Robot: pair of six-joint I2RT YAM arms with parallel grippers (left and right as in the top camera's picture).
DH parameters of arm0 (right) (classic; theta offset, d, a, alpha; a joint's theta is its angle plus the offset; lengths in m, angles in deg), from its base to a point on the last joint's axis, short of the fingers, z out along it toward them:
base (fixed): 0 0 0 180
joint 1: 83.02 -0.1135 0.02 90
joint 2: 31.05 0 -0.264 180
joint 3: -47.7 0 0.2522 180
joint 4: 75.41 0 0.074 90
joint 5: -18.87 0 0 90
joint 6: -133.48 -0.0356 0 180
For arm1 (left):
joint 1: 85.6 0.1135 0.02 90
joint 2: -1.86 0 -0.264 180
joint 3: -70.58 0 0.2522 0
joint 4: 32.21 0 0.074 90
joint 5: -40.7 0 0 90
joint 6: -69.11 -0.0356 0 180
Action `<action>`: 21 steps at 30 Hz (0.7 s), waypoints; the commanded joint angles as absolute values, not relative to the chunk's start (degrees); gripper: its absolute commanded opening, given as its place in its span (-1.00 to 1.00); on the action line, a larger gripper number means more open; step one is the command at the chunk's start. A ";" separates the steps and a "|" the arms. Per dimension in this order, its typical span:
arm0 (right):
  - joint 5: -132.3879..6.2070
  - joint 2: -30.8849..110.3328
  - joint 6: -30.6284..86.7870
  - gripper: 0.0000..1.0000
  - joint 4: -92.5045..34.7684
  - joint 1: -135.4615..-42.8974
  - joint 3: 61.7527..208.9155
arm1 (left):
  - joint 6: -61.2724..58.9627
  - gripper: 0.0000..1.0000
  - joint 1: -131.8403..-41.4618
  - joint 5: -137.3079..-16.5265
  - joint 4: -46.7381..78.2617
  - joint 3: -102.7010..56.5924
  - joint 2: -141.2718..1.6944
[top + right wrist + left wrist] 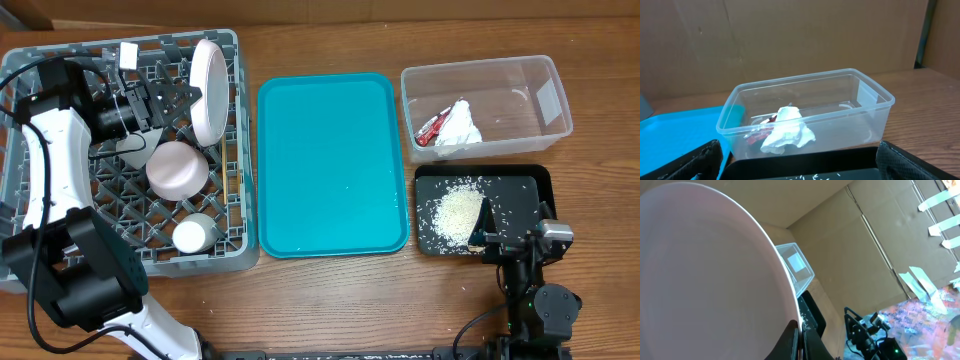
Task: Sort waste into correct bins and load items into the dishwasher
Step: 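Stand the large plate upright in the rack slots and release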
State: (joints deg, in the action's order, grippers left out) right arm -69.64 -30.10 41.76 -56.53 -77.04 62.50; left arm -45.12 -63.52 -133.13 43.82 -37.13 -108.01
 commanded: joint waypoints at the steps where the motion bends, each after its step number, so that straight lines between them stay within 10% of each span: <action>1: -69.72 -30.49 41.81 1.00 -56.88 -76.78 61.93 | -46.63 -0.91 -64.48 -135.89 42.81 -37.41 -110.13; 16: -69.72 -30.49 41.81 1.00 -56.88 -76.78 61.93 | -46.61 -0.91 -65.57 -138.82 42.31 -37.44 -115.72; 18: -69.72 -30.49 41.81 1.00 -56.88 -76.78 61.95 | -46.21 -0.42 -65.57 -139.82 42.35 -37.55 -115.70; 19: -69.72 -30.49 41.81 1.00 -56.88 -76.78 61.95 | -45.45 1.00 -65.53 -139.84 42.44 -37.65 -115.52; 21: -69.72 -30.49 41.81 1.00 -56.88 -76.78 61.95 | -43.72 1.00 -65.35 -139.84 42.88 -37.83 -115.26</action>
State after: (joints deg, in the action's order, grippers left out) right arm -69.66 -30.10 41.76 -56.48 -77.04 62.50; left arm -45.19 -65.29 -136.74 42.42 -37.13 -115.59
